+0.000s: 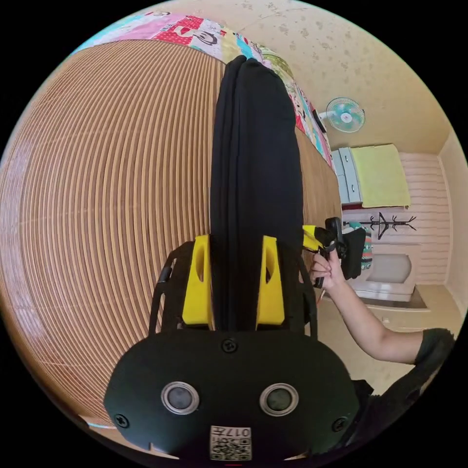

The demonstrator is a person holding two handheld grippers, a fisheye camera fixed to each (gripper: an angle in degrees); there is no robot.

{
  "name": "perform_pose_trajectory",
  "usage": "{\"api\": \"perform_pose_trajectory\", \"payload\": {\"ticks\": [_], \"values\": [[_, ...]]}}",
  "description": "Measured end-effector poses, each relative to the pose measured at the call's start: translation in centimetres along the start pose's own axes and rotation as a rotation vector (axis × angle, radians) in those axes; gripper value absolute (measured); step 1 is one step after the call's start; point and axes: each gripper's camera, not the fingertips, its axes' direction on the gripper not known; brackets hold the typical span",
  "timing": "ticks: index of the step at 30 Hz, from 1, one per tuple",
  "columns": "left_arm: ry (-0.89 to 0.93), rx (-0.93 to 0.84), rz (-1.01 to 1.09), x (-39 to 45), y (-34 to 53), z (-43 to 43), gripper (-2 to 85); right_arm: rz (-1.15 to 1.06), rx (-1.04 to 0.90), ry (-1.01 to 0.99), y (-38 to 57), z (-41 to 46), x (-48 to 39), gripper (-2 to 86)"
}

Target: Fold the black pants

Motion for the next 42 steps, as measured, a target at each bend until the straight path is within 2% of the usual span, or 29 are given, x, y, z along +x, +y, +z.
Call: {"api": "perform_pose_trajectory", "payload": {"ticks": [2,4,8,12,14,17,21,23,25,27,32,37,42], "values": [[-0.042,-0.036,0.017,0.7,0.3,-0.3,5.6,0.016,-0.038,-0.015,-0.2,0.9,0.3,5.5],[0.049,-0.038,0.025,0.6,1.8,-1.0,4.9,-0.028,-0.033,-0.086,1.3,0.5,-0.4,2.3],[0.434,0.042,0.100,1.0,7.8,-5.6,4.3,-0.086,0.028,-0.232,6.7,-2.7,-2.8,0.7],[0.820,0.173,0.251,5.0,16.5,-12.6,4.1,-0.234,0.069,-0.388,15.5,-8.1,-9.6,0.1],[0.907,0.195,0.336,8.2,20.1,-15.4,4.1,-0.316,0.042,-0.398,19.0,-9.9,-14.0,0.0],[0.951,0.224,0.512,14.5,25.5,-21.2,3.9,-0.482,0.001,-0.335,24.2,-12.6,-22.3,0.0],[1.017,0.308,0.783,22.8,30.3,-29.4,3.5,-0.741,-0.025,-0.351,29.5,-15.2,-33.3,0.0],[1.004,0.373,0.791,24.8,30.4,-31.8,3.5,-0.765,-0.007,-0.274,29.9,-15.6,-36.5,-0.1],[0.923,0.421,0.724,25.6,29.3,-32.9,3.4,-0.696,0.029,-0.098,28.2,-15.5,-38.0,-0.1],[0.725,0.445,0.562,25.6,26.7,-32.4,3.3,-0.586,0.031,0.011,25.3,-14.8,-37.0,-0.1],[0.570,0.477,0.317,23.5,20.5,-27.3,3.5,-0.457,0.038,0.146,16.1,-11.7,-31.4,-0.1],[0.298,0.347,0.186,21.4,15.0,-18.6,3.6,-0.330,-0.033,0.462,8.1,-6.0,-22.4,-0.1],[0.300,0.147,0.170,18.1,18.1,-10.0,3.5,-0.308,-0.068,0.416,13.1,-6.2,-14.7,0.7]]}}
